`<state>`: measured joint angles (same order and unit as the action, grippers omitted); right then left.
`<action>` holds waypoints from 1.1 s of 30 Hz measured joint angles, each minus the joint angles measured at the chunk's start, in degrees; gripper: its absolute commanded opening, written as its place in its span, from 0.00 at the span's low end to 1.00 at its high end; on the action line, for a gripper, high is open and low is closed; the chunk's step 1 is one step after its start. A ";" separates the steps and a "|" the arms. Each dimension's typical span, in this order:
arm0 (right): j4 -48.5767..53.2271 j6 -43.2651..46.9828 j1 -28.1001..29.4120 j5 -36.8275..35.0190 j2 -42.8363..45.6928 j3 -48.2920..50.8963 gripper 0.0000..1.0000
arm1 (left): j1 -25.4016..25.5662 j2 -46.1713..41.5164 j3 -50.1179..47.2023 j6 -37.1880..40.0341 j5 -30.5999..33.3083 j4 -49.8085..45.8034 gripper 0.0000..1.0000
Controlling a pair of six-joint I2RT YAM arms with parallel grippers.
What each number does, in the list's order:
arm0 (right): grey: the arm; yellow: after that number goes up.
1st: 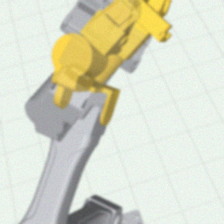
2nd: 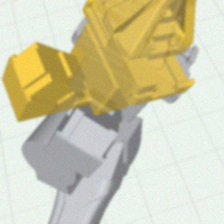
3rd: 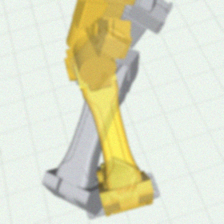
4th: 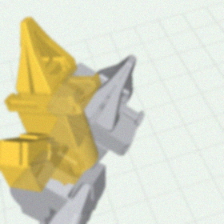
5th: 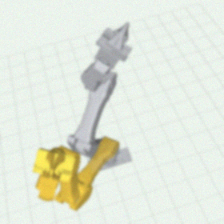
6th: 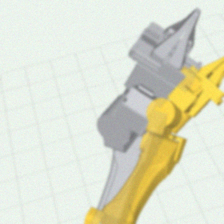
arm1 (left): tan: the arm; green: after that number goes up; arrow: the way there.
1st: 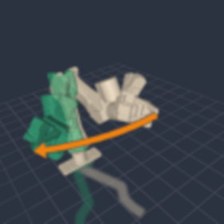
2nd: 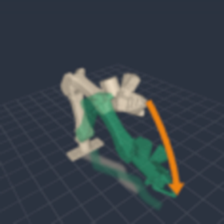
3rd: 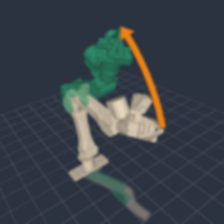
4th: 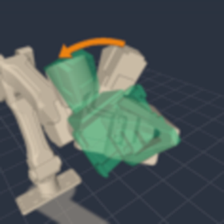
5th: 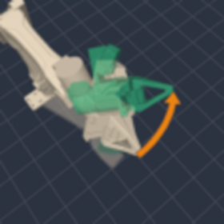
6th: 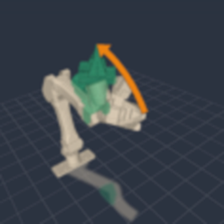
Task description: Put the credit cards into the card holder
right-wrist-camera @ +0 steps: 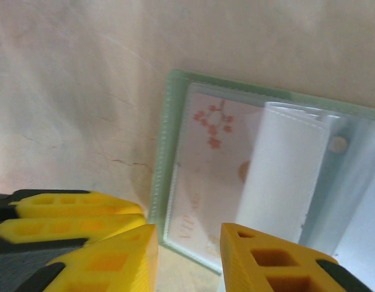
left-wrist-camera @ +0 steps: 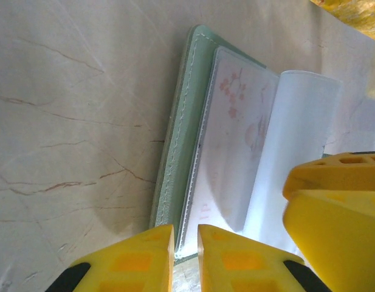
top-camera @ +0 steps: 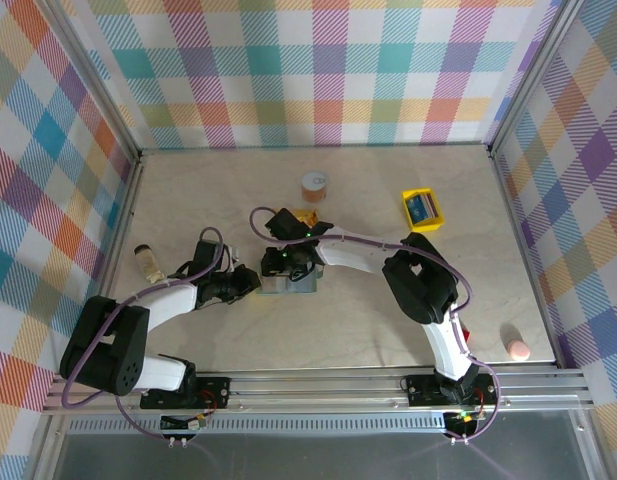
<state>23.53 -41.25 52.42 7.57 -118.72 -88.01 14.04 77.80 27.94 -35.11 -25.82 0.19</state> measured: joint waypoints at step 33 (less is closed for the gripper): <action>-8.96 7.48 -39.19 8.63 56.11 39.36 0.75 | 0.07 -17.90 -4.13 -6.43 -12.15 13.05 0.98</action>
<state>14.57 -33.78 13.23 16.21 -62.61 -48.64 14.11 59.90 23.81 -41.54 -37.98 13.23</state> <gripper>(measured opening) 0.742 0.897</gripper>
